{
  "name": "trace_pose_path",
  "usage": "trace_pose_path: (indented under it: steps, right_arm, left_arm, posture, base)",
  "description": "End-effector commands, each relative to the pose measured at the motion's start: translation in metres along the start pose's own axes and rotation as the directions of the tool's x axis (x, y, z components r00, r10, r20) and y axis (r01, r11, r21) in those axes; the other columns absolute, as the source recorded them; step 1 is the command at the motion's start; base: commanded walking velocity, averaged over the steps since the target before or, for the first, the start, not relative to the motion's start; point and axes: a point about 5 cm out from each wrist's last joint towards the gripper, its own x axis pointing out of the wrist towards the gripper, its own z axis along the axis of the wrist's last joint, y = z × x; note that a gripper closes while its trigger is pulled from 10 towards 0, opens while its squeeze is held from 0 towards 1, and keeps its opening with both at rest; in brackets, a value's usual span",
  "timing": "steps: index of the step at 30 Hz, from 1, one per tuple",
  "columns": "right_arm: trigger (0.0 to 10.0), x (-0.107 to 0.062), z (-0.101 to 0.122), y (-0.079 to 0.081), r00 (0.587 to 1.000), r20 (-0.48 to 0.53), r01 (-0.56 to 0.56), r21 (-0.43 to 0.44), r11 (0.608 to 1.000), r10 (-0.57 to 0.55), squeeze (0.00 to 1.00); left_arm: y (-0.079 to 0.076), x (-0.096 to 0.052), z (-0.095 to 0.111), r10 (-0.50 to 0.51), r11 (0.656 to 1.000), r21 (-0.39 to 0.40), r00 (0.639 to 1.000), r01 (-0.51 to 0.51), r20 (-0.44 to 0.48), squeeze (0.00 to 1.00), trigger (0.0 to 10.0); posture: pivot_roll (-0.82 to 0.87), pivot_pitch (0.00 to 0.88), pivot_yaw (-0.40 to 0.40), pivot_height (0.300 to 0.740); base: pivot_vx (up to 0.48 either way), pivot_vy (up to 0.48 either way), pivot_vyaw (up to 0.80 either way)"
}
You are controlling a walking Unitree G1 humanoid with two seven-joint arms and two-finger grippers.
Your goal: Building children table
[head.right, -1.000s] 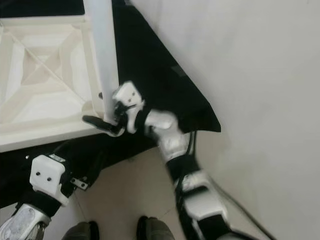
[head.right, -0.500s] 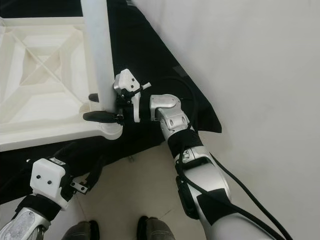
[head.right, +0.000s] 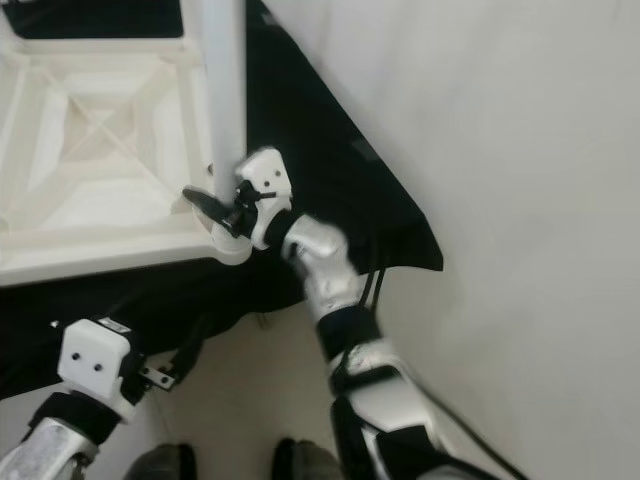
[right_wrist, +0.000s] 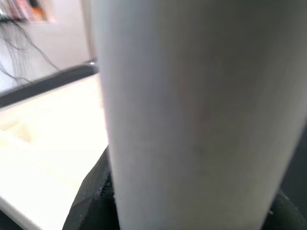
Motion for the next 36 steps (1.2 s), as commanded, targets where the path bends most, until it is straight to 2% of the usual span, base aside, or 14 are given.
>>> trace_pose_path:
  steps: [1, 7, 8, 9, 10, 14, 15, 16, 17, 20, 26, 27, 28, 36]
  right_arm:
    - [0.0, -0.007, -0.044, 0.022, 0.982, -0.189, 0.016, 0.079, 0.997, -0.001, 0.0]
    - [0.0, 0.009, -0.029, 0.009, 0.988, -0.152, 0.022, 0.043, 0.999, -0.015, 0.0]
    - [4.2, 0.014, -0.024, 0.004, 0.987, -0.159, 0.017, 0.03, 0.999, -0.012, 0.0]
    - [4.2, 0.014, -0.024, 0.004, 0.987, -0.159, 0.017, 0.03, 0.999, -0.012, 0.0]
    - [10.0, 0.016, -0.019, 0.004, 0.99, -0.14, -0.003, 0.033, 0.999, 0.008, 0.0]
    - [10.0, 0.017, -0.009, 0.007, 0.991, -0.112, -0.074, 0.009, 0.997, 0.075, 0.0]
    - [10.0, 0.016, -0.003, 0.009, 0.984, -0.09, -0.156, -0.021, 0.988, 0.153, 0.66]
    - [10.0, 0.016, -0.002, 0.009, 0.982, -0.083, -0.173, -0.026, 0.985, 0.171, 0.66]
    - [10.0, 0.017, -0.001, 0.007, 0.979, -0.079, -0.189, -0.016, 0.982, 0.187, 1.0]
    - [10.0, 0.018, -0.001, 0.006, 0.978, -0.079, -0.193, -0.007, 0.981, 0.192, 1.0]
    - [10.0, 0.021, 0.014, 0.004, 0.876, -0.04, -0.482, -0.032, 0.876, 0.481, 1.0]
    - [10.0, 0.022, 0.016, -0.001, 0.859, -0.059, -0.512, -0.055, 0.857, 0.509, 0.08]
    - [10.0, 0.024, 0.022, -0.012, 0.838, -0.09, -0.544, -0.081, 0.835, 0.537, 0.0]
    - [10.0, 0.028, 0.038, -0.028, 0.803, -0.143, -0.592, -0.088, 0.801, 0.579, 0.0]
  left_arm:
    - [-0.001, -0.001, -0.002, -0.01, 1.0, 0.0, 1.0, 0.01, -0.014, 0.0, 10.0]
    - [0.001, 0.001, -0.001, -0.008, 1.0, 0.011, 1.0, 0.008, -0.006, 0.0, 10.0]
    - [0.002, 0.002, -0.001, -0.006, 1.0, 0.013, 1.0, 0.006, -0.004, 0.0, 10.0]
    - [0.002, 0.002, -0.001, -0.006, 1.0, 0.013, 1.0, 0.006, -0.004, 0.0, 10.0]
    - [0.002, 0.002, -0.002, -0.005, 1.0, 0.014, 1.0, 0.005, -0.004, 0.0, 10.0]
    - [0.001, 0.003, -0.001, -0.006, 1.0, 0.015, 1.0, 0.006, -0.001, 0.0, 10.0]
    - [0.001, 0.004, -0.001, -0.007, 1.0, 0.015, 1.0, 0.007, 0.002, 0.0, 10.0]
    - [0.001, 0.004, 0.0, -0.007, 1.0, 0.015, 1.0, 0.007, 0.003, 0.0, 10.0]
    - [0.002, 0.004, 0.0, -0.006, 1.0, 0.015, 1.0, 0.006, 0.004, 0.0, 10.0]
    - [0.002, 0.004, 0.0, -0.005, 1.0, 0.015, 1.0, 0.005, 0.004, 0.0, 10.0]
    - [0.004, 0.005, 0.0, -0.004, 1.0, 0.023, 1.0, 0.004, 0.004, 0.0, 10.0]
    - [0.004, 0.006, 0.001, -0.007, 1.0, 0.025, 1.0, 0.007, 0.006, 0.0, 10.0]
    - [0.004, 0.007, 0.002, -0.012, 1.0, 0.027, 1.0, 0.012, 0.01, 0.0, 10.0]
    - [0.004, 0.006, 0.001, -0.014, 0.999, 0.04, 1.0, 0.014, 0.004, 0.0, 10.0]
  posture:
    - [0.2, 0.215, -0.153, 0.74]
    - [0.21, 0.203, -0.157, 0.74]
    - [0.21, 0.196, -0.159, 0.74]
    - [0.21, 0.196, -0.159, 0.74]
    - [0.21, 0.193, -0.159, 0.74]
    - [0.21, 0.191, -0.158, 0.74]
    - [0.22, 0.193, -0.159, 0.74]
    - [0.22, 0.193, -0.159, 0.74]
    - [0.22, 0.194, -0.16, 0.74]
    - [0.22, 0.195, -0.16, 0.74]
    - [0.24, 0.192, -0.148, 0.74]
    - [0.24, 0.192, -0.148, 0.74]
    - [0.25, 0.191, -0.153, 0.74]
    - [0.25, 0.19, -0.157, 0.74]
  base:
    - [0.0, 0.0, 0.0]
    - [0.0, 0.0, 0.0]
    - [0.0, 0.0, 0.0]
    - [0.0, 0.0, 0.0]
    - [0.0, 0.0, 0.0]
    - [0.0, 0.0, 0.0]
    - [0.0, 0.0, 0.0]
    - [0.0, 0.0, 0.0]
    - [0.0, 0.0, 0.0]
    - [0.0, 0.0, 0.0]
    - [0.0, 0.0, 0.0]
    - [0.0, 0.0, 0.0]
    - [0.0, 0.0, 0.0]
    - [0.0, 0.0, 0.0]
